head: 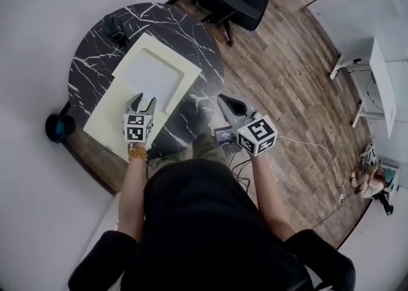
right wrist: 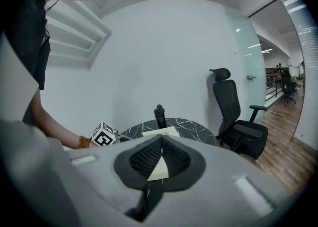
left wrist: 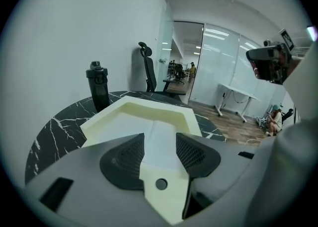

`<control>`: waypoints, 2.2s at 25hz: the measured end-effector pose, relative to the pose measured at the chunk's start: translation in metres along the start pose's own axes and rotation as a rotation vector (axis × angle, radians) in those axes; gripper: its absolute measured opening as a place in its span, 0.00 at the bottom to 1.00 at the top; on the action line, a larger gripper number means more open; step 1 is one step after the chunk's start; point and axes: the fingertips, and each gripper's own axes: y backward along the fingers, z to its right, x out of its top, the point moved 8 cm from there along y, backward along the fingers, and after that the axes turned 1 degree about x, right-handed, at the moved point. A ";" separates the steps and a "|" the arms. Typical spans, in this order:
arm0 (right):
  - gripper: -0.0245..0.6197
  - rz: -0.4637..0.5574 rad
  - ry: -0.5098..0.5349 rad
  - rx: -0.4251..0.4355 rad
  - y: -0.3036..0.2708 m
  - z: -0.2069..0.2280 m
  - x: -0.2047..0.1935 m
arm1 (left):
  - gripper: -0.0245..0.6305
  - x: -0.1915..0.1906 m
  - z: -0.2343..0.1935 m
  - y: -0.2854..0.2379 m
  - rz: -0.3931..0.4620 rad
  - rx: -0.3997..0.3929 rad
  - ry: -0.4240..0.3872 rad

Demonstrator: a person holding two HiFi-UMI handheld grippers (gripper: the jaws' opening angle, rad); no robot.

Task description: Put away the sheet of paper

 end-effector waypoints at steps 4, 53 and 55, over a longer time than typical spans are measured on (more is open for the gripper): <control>0.04 0.003 0.023 0.054 -0.009 -0.022 0.003 | 0.35 0.000 0.023 0.036 0.052 -0.037 -0.008; 0.04 0.345 0.381 0.025 0.043 -0.143 0.123 | 0.05 0.177 0.138 0.266 0.802 -0.098 -0.317; 0.04 0.336 0.396 0.011 0.040 -0.145 0.119 | 0.05 0.173 0.142 0.264 0.807 -0.102 -0.332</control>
